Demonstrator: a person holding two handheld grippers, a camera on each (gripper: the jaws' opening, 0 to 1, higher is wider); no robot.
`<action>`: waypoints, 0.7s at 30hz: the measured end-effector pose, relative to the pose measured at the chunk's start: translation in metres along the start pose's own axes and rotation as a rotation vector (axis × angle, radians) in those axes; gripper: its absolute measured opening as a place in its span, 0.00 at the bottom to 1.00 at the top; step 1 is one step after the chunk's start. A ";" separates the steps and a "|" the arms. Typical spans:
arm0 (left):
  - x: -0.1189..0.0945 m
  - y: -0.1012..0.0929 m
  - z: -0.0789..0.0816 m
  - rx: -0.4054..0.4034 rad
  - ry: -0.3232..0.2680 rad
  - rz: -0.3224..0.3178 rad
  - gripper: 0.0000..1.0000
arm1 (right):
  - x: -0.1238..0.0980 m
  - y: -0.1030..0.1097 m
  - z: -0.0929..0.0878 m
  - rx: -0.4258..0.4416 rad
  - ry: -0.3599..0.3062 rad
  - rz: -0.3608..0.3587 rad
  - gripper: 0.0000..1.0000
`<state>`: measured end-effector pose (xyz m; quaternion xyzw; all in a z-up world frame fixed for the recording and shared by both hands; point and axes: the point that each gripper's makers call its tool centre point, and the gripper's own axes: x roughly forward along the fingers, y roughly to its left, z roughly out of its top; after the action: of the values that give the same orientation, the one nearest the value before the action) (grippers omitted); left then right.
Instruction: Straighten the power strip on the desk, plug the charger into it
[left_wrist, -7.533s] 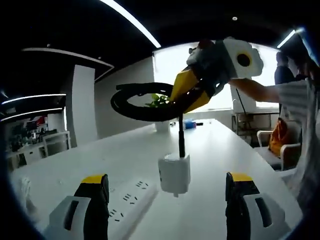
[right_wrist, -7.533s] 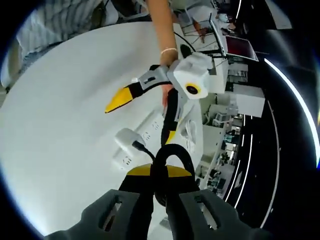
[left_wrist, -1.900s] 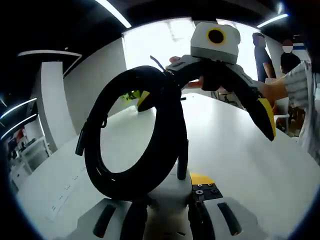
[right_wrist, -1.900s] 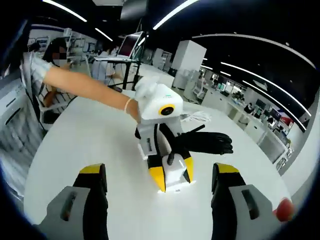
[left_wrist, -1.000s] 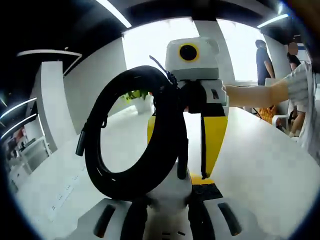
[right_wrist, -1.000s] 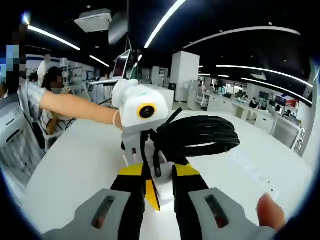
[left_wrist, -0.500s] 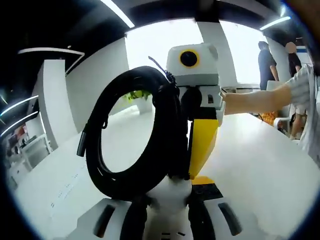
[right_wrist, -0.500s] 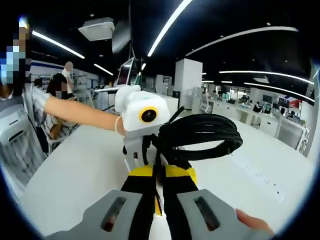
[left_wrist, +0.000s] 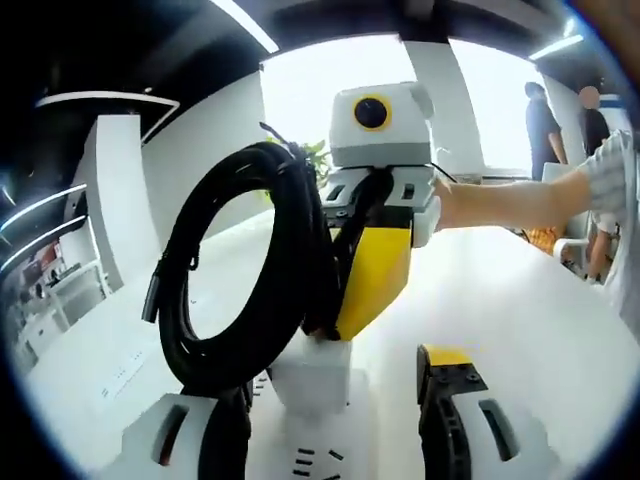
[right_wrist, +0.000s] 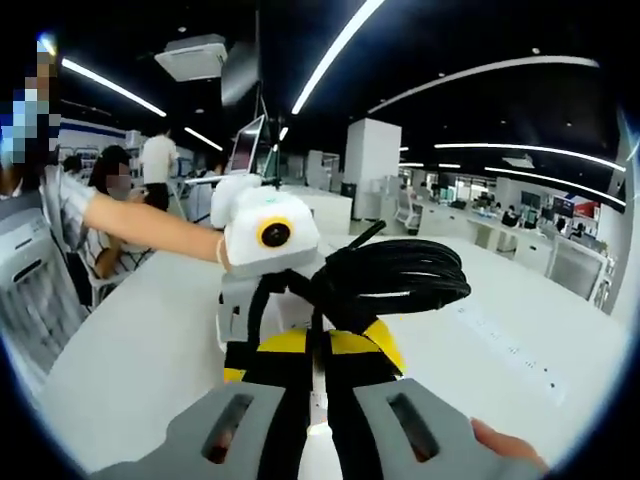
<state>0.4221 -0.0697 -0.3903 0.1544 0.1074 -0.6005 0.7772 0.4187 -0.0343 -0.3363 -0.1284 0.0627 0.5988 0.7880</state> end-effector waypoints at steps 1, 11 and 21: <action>0.000 0.000 -0.001 -0.010 0.004 0.007 0.82 | 0.000 0.000 0.000 0.004 -0.004 0.000 0.02; -0.027 0.013 -0.011 -0.024 0.043 0.088 0.99 | 0.000 -0.001 -0.001 0.008 -0.009 -0.008 0.02; -0.070 0.038 -0.036 0.031 0.229 0.158 0.99 | 0.000 -0.001 -0.001 0.003 -0.035 -0.013 0.02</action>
<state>0.4415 0.0150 -0.3953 0.2419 0.1733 -0.5176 0.8022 0.4202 -0.0350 -0.3376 -0.1172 0.0491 0.5959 0.7929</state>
